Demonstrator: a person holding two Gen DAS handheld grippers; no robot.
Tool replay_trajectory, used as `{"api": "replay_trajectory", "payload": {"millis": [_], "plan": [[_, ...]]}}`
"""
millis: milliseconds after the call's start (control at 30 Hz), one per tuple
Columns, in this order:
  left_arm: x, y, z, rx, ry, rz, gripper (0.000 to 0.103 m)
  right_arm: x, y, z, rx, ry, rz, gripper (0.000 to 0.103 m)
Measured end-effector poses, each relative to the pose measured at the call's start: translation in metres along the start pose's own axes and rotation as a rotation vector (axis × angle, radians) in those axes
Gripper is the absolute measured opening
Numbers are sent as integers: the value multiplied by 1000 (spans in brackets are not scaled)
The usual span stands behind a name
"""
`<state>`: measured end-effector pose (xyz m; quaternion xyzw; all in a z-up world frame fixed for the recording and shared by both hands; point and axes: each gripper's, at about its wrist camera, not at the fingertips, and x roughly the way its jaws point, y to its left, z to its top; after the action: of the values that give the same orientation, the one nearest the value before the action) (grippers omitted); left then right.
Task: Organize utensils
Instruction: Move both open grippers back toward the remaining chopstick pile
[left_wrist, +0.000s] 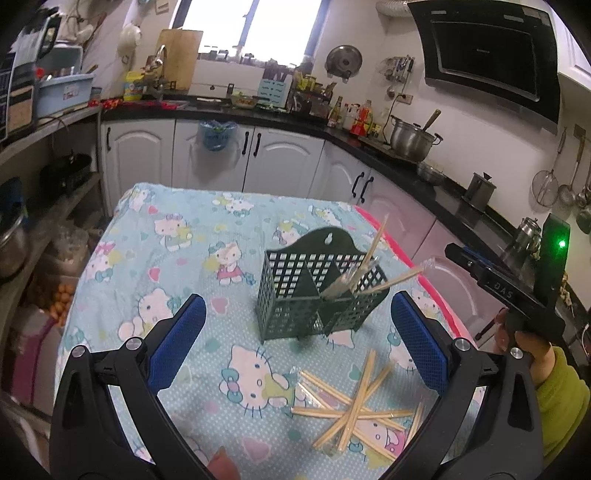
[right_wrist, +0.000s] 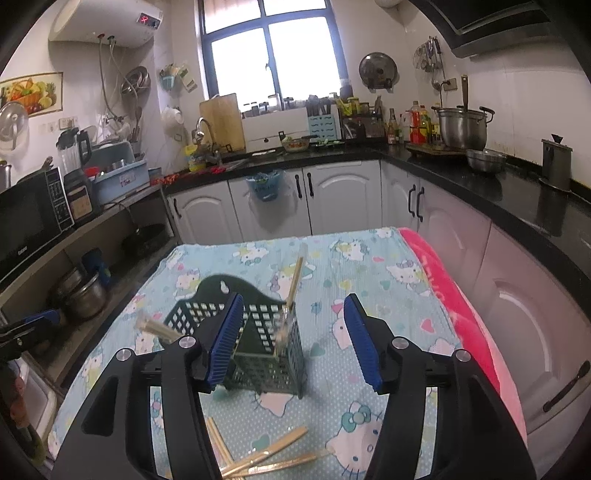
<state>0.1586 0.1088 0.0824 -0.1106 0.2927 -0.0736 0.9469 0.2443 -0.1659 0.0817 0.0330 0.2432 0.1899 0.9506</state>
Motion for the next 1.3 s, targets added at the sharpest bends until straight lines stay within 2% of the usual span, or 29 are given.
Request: {"api": "replay_trajectory", "payload": {"millis": [867, 1300], "plan": [[13, 24, -61, -69, 102, 41, 92, 15, 36, -68, -81, 197, 49, 55], [25, 37, -87, -76, 174, 47, 92, 29, 33, -90, -91, 264, 40, 55]]}}
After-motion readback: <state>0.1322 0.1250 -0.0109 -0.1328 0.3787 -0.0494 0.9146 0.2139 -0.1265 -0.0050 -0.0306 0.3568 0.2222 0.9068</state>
